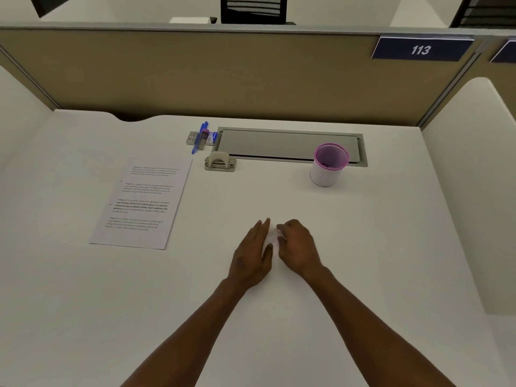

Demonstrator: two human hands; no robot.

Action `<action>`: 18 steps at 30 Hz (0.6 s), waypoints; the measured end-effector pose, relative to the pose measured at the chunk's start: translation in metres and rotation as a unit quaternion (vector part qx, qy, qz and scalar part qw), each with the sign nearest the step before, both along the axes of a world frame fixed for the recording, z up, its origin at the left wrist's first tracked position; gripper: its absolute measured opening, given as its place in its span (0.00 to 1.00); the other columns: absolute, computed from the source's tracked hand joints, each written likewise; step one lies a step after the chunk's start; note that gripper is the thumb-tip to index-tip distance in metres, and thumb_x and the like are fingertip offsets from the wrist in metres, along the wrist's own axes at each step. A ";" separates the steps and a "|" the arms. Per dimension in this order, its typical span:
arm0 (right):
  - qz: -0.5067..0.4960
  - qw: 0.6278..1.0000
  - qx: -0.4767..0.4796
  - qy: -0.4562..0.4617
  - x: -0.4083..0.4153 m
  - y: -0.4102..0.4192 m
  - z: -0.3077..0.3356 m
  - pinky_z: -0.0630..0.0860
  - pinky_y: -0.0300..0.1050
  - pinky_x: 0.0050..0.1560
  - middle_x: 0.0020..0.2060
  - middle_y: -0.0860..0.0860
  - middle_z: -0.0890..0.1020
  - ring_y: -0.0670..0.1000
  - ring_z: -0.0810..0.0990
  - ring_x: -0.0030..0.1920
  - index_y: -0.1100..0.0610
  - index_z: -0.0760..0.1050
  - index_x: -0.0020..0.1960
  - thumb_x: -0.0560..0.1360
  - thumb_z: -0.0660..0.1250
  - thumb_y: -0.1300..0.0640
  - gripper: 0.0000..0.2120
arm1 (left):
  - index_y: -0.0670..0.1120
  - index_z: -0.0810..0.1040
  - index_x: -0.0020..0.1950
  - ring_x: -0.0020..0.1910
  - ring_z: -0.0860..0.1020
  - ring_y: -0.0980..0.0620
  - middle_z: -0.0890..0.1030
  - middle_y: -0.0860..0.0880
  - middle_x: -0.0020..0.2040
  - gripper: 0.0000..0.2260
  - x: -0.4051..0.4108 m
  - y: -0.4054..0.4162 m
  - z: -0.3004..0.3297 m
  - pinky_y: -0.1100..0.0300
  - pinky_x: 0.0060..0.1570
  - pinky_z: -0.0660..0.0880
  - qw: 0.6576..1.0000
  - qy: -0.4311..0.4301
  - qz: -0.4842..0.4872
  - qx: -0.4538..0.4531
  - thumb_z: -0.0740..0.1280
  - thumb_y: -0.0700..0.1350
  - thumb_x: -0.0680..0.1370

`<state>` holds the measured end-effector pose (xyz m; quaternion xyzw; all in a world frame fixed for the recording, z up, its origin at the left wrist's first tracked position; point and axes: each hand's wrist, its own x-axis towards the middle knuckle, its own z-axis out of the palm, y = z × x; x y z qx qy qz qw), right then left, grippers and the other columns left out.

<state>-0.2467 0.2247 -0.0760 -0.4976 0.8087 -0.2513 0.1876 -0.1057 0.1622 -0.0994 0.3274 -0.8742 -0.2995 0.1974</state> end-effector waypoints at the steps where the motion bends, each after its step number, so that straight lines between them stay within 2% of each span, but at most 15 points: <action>1: -0.007 1.000 0.002 -0.009 -0.007 0.003 0.000 0.75 0.48 0.56 0.55 0.56 0.78 0.55 0.78 0.54 0.60 0.77 0.62 0.75 0.67 0.57 0.17 | 0.42 0.63 0.77 0.77 0.62 0.50 0.67 0.46 0.76 0.25 0.002 -0.004 0.001 0.57 0.75 0.60 1.000 0.007 0.028 0.004 0.63 0.43 0.81; 3: 0.004 0.999 0.035 -0.007 -0.020 0.011 -0.002 0.75 0.48 0.56 0.56 0.56 0.77 0.55 0.78 0.54 0.60 0.75 0.64 0.72 0.72 0.54 0.23 | 0.42 0.68 0.74 0.75 0.64 0.47 0.71 0.45 0.73 0.24 0.005 -0.013 0.001 0.56 0.74 0.63 0.998 0.001 0.065 0.002 0.66 0.42 0.79; 5: 0.011 0.998 0.067 -0.001 -0.023 0.014 -0.005 0.74 0.47 0.55 0.56 0.55 0.76 0.54 0.77 0.53 0.59 0.75 0.64 0.71 0.73 0.53 0.24 | 0.42 0.75 0.69 0.71 0.69 0.47 0.75 0.46 0.68 0.21 0.008 -0.019 0.001 0.54 0.69 0.69 0.998 -0.008 0.061 -0.008 0.68 0.43 0.76; 7: 0.014 0.998 0.063 0.002 -0.018 0.008 -0.007 0.72 0.44 0.53 0.54 0.54 0.77 0.54 0.78 0.53 0.58 0.77 0.60 0.72 0.71 0.55 0.18 | 0.43 0.79 0.64 0.66 0.72 0.47 0.78 0.46 0.63 0.18 0.007 -0.020 0.001 0.52 0.64 0.73 0.999 -0.017 0.048 -0.019 0.70 0.44 0.75; 9: 0.019 0.999 0.037 0.015 -0.014 -0.003 -0.005 0.70 0.42 0.47 0.48 0.53 0.79 0.55 0.79 0.51 0.58 0.80 0.52 0.73 0.68 0.59 0.08 | 0.43 0.80 0.62 0.62 0.74 0.47 0.79 0.47 0.59 0.17 0.002 -0.020 0.001 0.54 0.62 0.73 0.998 -0.027 0.046 -0.025 0.71 0.45 0.74; 11: 0.015 1.000 0.011 0.010 -0.013 -0.013 -0.001 0.74 0.45 0.49 0.47 0.55 0.82 0.55 0.80 0.50 0.59 0.82 0.50 0.73 0.67 0.62 0.08 | 0.44 0.80 0.63 0.60 0.74 0.48 0.80 0.48 0.58 0.17 -0.004 -0.019 0.004 0.58 0.60 0.71 0.998 -0.034 0.049 -0.010 0.70 0.46 0.75; 15: 0.001 0.999 -0.039 -0.010 -0.020 -0.024 0.005 0.76 0.47 0.56 0.54 0.56 0.82 0.55 0.81 0.54 0.61 0.81 0.57 0.75 0.67 0.65 0.12 | 0.44 0.79 0.65 0.61 0.73 0.50 0.78 0.48 0.60 0.17 -0.005 -0.022 0.006 0.61 0.61 0.71 0.996 -0.008 0.086 0.027 0.69 0.46 0.76; 18: 0.075 0.997 0.002 0.035 -0.022 -0.024 0.003 0.75 0.48 0.57 0.58 0.55 0.79 0.56 0.77 0.57 0.61 0.79 0.61 0.76 0.65 0.63 0.14 | 0.43 0.76 0.68 0.69 0.70 0.49 0.74 0.46 0.68 0.20 -0.001 -0.027 0.005 0.58 0.68 0.68 0.996 -0.004 0.083 0.029 0.70 0.46 0.77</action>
